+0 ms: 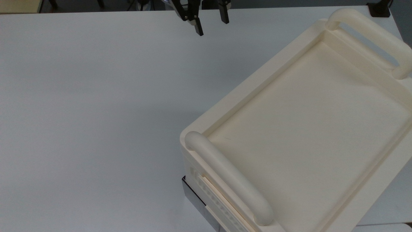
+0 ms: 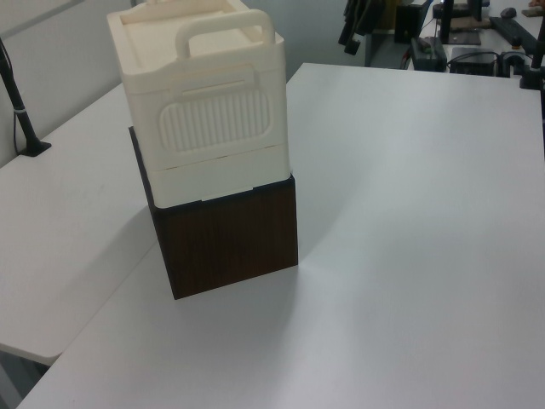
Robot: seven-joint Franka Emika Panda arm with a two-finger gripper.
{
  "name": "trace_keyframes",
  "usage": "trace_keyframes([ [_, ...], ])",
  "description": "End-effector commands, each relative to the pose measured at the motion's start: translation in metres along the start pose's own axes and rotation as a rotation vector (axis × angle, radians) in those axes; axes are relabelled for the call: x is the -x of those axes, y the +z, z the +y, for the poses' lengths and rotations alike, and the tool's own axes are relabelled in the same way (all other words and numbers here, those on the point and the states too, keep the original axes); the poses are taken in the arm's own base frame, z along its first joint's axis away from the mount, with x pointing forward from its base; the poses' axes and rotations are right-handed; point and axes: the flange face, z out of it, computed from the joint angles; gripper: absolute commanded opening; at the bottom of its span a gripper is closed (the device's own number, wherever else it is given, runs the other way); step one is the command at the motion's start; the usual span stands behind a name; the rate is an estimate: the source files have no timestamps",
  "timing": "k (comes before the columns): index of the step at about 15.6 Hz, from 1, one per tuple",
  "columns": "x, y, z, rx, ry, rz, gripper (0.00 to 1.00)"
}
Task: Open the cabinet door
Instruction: 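Raise the gripper and move it to the cream cabinet door's edge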
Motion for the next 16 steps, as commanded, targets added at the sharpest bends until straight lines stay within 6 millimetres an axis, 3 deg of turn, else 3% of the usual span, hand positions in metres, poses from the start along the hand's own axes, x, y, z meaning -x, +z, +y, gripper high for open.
trace_keyframes([
  [1, -0.018, 0.0, -0.019, -0.033, -0.05, 0.075, 0.57],
  [2, -0.022, 0.005, -0.026, -0.038, -0.062, 0.079, 0.56],
  [5, -0.035, 0.019, -0.044, -0.043, -0.072, 0.116, 0.38],
  [16, -0.063, 0.062, -0.071, -0.047, -0.094, 0.188, 0.37],
])
